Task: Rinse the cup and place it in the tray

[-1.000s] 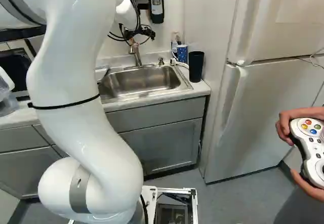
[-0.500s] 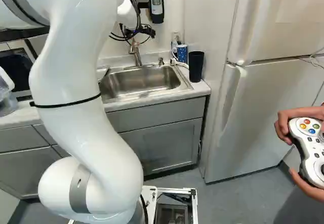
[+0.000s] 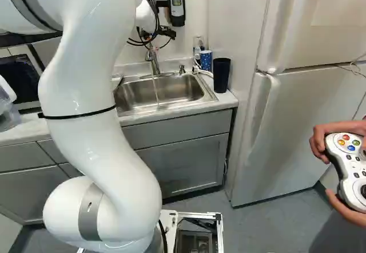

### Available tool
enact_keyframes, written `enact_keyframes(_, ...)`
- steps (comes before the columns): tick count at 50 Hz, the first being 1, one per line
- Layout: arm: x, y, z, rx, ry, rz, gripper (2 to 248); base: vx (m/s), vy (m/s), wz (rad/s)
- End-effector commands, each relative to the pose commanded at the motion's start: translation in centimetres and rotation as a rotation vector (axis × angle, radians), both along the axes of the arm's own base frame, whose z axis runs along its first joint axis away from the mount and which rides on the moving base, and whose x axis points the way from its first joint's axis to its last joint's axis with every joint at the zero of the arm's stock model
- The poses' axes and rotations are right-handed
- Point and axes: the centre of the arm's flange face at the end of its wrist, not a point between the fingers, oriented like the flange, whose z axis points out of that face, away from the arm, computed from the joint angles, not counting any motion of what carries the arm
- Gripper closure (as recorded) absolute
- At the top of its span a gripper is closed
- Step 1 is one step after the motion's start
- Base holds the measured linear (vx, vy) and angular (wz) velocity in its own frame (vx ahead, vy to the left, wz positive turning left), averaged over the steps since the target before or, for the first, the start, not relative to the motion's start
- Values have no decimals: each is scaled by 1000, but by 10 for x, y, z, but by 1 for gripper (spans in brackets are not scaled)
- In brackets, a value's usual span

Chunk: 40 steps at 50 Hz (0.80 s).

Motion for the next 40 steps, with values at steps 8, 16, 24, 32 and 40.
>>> enact_keyframes(8,2,0,1,1,-10,-1,3,0,0,0)
enact_keyframes(16,2,0,1,1,-10,-1,3,0,0,0)
enact_keyframes(24,2,0,1,1,-10,-1,3,0,0,0)
enact_keyframes(32,2,0,1,1,-10,-1,3,0,0,0)
enact_keyframes(40,-1,1,1,0,-8,1,3,0,0,0)
